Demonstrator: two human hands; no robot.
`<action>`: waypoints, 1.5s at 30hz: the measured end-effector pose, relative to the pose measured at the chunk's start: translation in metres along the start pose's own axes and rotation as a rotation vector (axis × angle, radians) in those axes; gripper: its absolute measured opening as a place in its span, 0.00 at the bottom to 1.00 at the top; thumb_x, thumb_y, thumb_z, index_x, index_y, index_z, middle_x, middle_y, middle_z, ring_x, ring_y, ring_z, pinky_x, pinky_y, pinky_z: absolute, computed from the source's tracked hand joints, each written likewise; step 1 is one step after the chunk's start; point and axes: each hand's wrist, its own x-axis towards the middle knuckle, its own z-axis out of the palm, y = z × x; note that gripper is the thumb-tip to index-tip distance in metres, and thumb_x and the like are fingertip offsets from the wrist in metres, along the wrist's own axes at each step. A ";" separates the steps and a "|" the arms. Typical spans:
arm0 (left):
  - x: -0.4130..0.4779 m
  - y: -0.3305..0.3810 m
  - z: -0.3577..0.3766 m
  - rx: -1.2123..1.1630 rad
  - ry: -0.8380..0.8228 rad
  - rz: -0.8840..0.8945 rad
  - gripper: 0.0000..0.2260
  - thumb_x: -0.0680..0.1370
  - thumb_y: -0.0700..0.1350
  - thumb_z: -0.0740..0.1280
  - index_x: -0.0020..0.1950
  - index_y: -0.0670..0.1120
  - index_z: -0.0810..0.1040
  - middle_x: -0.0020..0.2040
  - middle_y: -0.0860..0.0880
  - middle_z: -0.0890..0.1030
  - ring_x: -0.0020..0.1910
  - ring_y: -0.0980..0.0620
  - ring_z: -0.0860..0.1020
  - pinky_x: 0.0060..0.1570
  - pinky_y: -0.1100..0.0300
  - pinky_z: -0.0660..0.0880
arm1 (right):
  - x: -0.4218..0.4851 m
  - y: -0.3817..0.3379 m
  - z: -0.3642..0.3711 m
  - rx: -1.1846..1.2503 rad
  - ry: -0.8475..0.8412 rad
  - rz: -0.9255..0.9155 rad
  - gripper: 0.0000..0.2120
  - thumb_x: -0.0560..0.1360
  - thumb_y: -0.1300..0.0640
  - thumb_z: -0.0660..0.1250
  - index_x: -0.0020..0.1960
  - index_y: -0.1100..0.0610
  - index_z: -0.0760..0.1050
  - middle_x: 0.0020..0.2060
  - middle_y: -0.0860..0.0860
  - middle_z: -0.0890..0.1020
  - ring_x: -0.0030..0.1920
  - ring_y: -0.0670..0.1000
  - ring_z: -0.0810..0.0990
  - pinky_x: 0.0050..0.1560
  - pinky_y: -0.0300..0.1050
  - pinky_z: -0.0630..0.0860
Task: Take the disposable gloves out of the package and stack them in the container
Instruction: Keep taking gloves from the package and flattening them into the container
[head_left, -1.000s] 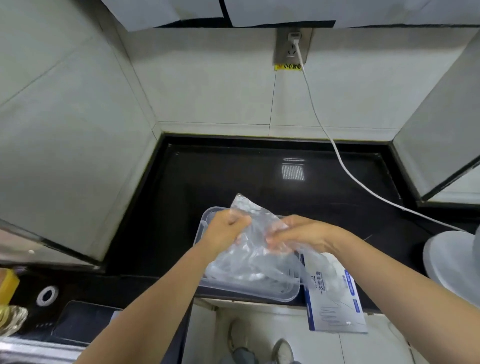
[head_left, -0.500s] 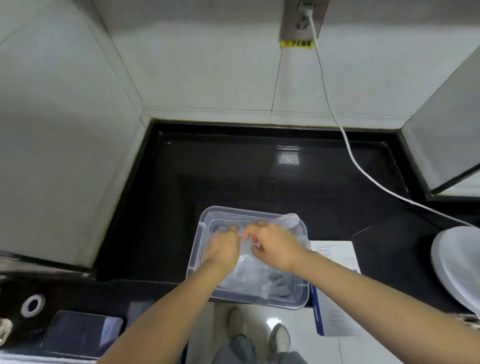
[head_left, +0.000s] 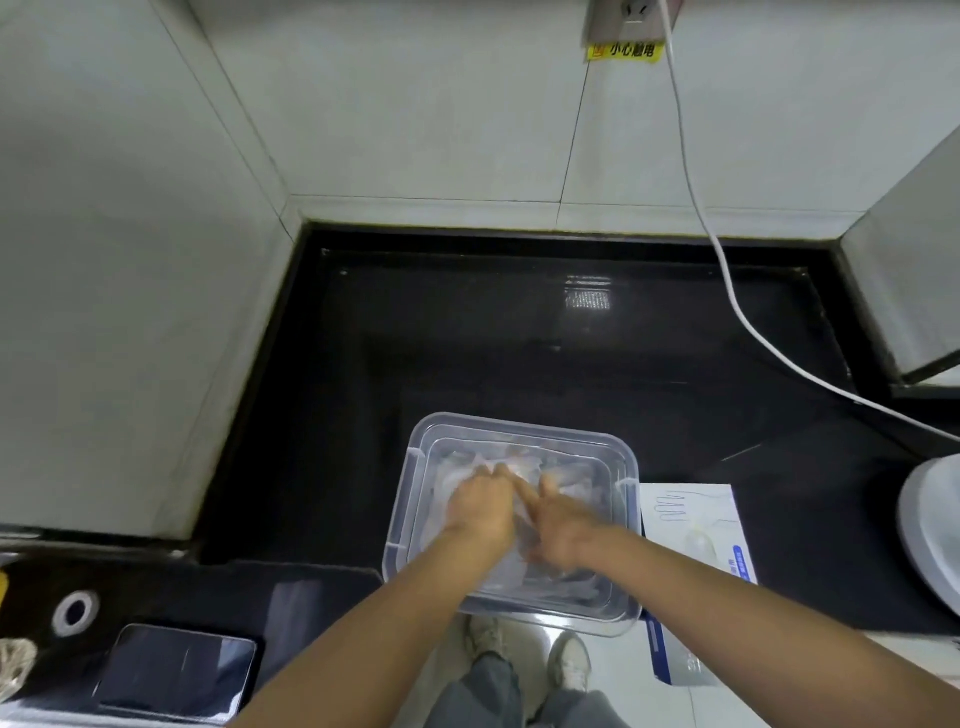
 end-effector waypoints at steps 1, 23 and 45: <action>0.003 -0.007 0.008 -0.027 -0.149 -0.098 0.31 0.77 0.45 0.70 0.75 0.43 0.59 0.70 0.42 0.67 0.66 0.44 0.73 0.60 0.56 0.72 | -0.001 0.001 0.000 0.017 -0.003 0.005 0.46 0.77 0.58 0.64 0.78 0.42 0.33 0.78 0.56 0.45 0.56 0.58 0.79 0.53 0.51 0.78; -0.039 0.080 -0.050 -0.220 0.366 0.107 0.03 0.80 0.46 0.61 0.51 0.47 0.71 0.43 0.48 0.81 0.44 0.44 0.79 0.37 0.54 0.73 | -0.105 0.116 -0.040 0.517 0.610 -0.023 0.06 0.75 0.59 0.67 0.42 0.52 0.80 0.36 0.48 0.83 0.38 0.49 0.81 0.43 0.45 0.77; -0.055 0.180 0.048 -0.304 -0.159 0.143 0.35 0.70 0.41 0.75 0.71 0.47 0.60 0.65 0.46 0.69 0.60 0.41 0.76 0.56 0.53 0.74 | -0.129 0.169 0.031 0.877 0.724 -0.068 0.14 0.76 0.64 0.66 0.37 0.48 0.77 0.41 0.47 0.80 0.43 0.49 0.80 0.48 0.45 0.78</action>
